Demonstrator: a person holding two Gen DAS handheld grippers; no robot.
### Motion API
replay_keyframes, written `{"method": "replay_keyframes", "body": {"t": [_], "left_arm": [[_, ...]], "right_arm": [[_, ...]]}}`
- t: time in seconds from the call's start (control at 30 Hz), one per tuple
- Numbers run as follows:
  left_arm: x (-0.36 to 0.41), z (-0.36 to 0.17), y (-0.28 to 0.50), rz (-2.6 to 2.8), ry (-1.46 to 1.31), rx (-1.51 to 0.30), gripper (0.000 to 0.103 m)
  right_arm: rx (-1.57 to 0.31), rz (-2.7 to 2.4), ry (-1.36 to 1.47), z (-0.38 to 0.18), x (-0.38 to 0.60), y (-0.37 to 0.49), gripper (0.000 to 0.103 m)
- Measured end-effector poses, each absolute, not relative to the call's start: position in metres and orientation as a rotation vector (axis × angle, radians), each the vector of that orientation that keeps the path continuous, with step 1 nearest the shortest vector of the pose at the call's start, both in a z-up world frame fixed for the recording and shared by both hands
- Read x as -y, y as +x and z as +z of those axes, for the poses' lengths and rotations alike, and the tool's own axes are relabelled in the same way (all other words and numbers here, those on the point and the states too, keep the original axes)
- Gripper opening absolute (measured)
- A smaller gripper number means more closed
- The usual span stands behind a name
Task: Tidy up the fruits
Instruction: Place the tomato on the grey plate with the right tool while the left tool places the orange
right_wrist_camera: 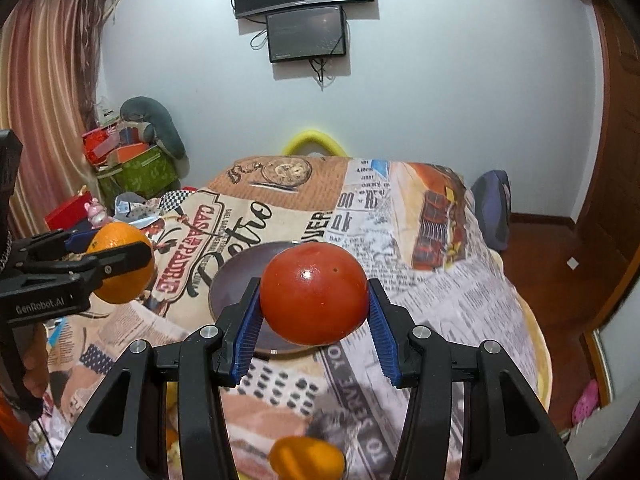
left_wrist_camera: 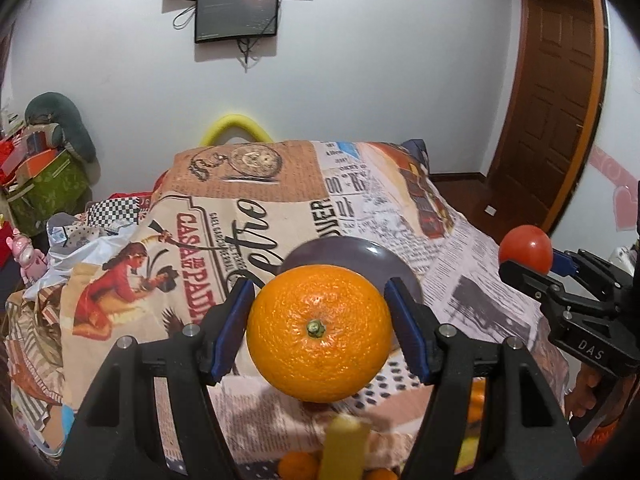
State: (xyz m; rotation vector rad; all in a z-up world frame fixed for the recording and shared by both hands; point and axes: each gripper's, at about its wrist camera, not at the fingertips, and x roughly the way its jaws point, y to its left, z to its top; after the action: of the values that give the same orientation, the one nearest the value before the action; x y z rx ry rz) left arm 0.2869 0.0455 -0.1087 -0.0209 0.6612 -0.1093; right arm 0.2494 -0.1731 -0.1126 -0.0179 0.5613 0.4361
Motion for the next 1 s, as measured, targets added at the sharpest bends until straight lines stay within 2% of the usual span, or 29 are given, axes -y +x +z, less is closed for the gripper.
{"method": "replay_keyframes", "body": {"t": [0.4, 1.0], "left_arm": [[-0.061, -0.127, 0.34, -0.083, -0.046, -0.68, 0.067], [-0.049, -0.18, 0.408, -0.107, -0.01, -0.79, 0.067]], "right_arm": [[-0.578, 0.434, -0.096, -0.128, 0.149, 0.293, 0.047], [-0.735, 0.489, -0.149, -0.173, 0.133, 0.361, 0.047]]}}
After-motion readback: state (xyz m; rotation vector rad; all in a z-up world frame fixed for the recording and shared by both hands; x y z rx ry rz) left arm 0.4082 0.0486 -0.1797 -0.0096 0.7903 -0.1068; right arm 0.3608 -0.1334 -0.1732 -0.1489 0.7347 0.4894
